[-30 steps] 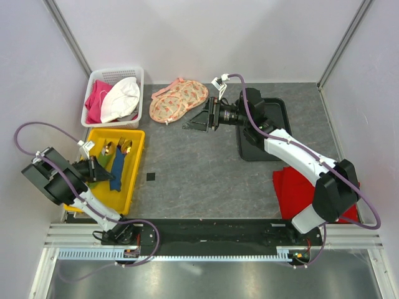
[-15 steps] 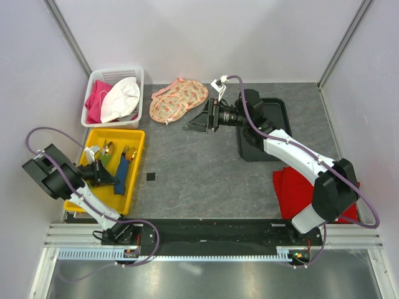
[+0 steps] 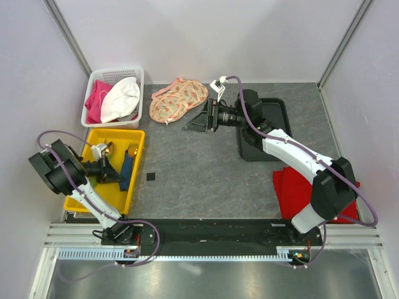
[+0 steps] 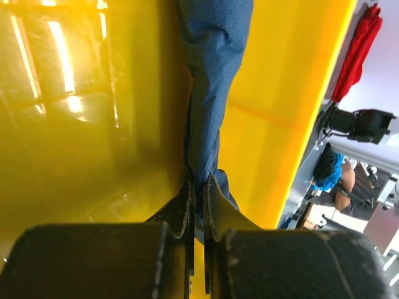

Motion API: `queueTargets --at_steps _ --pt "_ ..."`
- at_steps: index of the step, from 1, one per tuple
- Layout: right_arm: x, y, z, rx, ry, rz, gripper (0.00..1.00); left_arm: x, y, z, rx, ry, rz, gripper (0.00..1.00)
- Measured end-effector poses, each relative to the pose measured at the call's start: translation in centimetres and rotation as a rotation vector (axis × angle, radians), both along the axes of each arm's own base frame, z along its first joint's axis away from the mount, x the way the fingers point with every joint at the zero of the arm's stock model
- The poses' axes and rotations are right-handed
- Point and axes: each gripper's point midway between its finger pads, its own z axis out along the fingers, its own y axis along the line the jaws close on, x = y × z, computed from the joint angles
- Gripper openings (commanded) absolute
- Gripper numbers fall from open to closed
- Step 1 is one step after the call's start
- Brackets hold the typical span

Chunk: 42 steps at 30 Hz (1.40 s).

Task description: Place the utensils on the paper napkin and roll it up

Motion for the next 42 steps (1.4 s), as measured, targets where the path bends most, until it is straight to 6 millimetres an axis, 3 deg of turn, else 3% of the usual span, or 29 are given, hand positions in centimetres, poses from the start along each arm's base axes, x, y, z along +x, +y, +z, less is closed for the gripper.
queueTargets --at_steps 4,6,7,8,13,18,20,21,22,24,29,32,36,42 --pt "0.0 0.0 0.0 0.000 0.000 0.000 0.98 0.0 0.1 -0.4 0.017 0.009 0.017 0.27" --pt "0.0 0.0 0.0 0.000 0.000 0.000 0.98 0.0 0.3 -0.6 0.038 0.012 0.022 0.30" --pt "0.0 0.0 0.0 0.000 0.000 0.000 0.98 0.0 0.5 -0.8 0.053 0.014 0.022 0.39" --pt "0.0 0.0 0.0 0.000 0.001 0.000 0.98 0.0 0.5 -0.8 0.058 0.016 0.026 0.42" --pt "0.0 0.0 0.0 -0.001 0.001 0.000 0.98 0.2 1.1 0.0 0.111 0.002 0.042 0.59" --pt "0.0 0.0 -0.1 -0.001 0.001 0.000 0.98 0.8 2.5 0.6 0.226 -0.057 0.043 0.69" --pt "0.0 0.0 -0.1 -0.001 0.002 0.000 0.98 1.1 3.1 0.9 0.269 -0.080 0.044 0.76" --pt "0.0 0.0 -0.1 -0.001 0.002 0.000 0.98 1.2 3.4 1.1 0.297 -0.090 0.045 0.84" --pt "0.0 0.0 -0.1 -0.001 0.001 0.000 0.98 1.3 3.7 1.3 0.323 -0.104 0.049 0.85" --pt "0.0 0.0 -0.1 -0.003 0.002 0.000 0.98 1.5 4.4 2.0 0.379 -0.133 0.056 1.00" --pt "0.0 -0.1 -0.5 -0.017 -0.002 0.000 0.98 2.4 5.4 5.7 0.551 -0.266 0.061 1.00" --pt "0.0 -0.3 -0.7 -0.034 -0.012 -0.005 0.98 3.3 4.3 8.4 0.642 -0.368 0.011 1.00" --pt "0.6 -1.8 -0.7 -0.068 -0.045 -0.044 0.98 5.1 0.3 11.6 0.691 -0.501 -0.121 1.00" --pt "1.8 -6.3 -0.9 -0.187 -0.145 -0.184 0.98 9.3 -6.9 16.6 0.676 -0.640 -0.298 1.00"
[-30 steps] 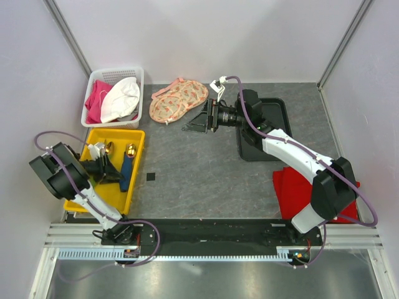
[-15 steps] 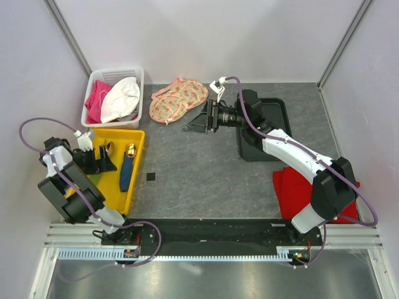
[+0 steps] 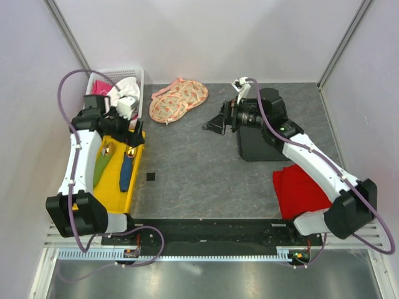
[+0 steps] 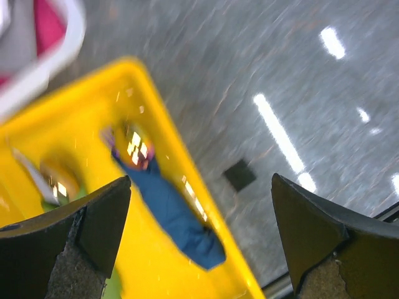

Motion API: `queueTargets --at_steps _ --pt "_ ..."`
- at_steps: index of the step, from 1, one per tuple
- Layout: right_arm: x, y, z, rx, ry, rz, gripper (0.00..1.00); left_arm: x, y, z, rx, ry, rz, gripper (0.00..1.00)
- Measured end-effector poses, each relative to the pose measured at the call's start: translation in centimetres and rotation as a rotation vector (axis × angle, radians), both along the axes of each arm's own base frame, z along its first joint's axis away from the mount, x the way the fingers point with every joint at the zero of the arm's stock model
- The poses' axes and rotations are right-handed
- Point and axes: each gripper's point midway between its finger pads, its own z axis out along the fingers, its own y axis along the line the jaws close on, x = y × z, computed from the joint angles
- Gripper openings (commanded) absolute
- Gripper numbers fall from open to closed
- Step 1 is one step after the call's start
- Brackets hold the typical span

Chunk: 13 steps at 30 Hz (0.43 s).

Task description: Place the utensils on the paper napkin and roll it up

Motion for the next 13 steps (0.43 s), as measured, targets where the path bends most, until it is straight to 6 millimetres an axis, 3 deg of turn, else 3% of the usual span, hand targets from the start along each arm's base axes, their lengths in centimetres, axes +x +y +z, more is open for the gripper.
queueTargets --at_steps 4,7,8,9,13 --pt "0.5 -3.7 -1.2 -0.119 -0.063 -0.125 0.98 1.7 -5.7 2.3 0.004 -0.041 -0.107 1.00" --pt "1.1 -7.1 -4.0 -0.228 -0.065 -0.229 0.98 1.3 -9.7 1.9 -0.007 -0.019 -0.182 1.00" --pt "1.3 -8.3 -5.2 -0.272 -0.056 -0.267 0.98 1.2 -10.6 1.6 -0.011 -0.005 -0.193 1.00" --pt "1.5 -10.8 -8.1 -0.362 -0.026 -0.334 0.98 1.1 -11.5 0.9 -0.017 0.023 -0.192 1.00" --pt "0.6 -14.2 -11.7 -0.491 0.027 -0.396 0.98 1.3 -11.6 0.6 -0.033 0.032 -0.137 1.00"
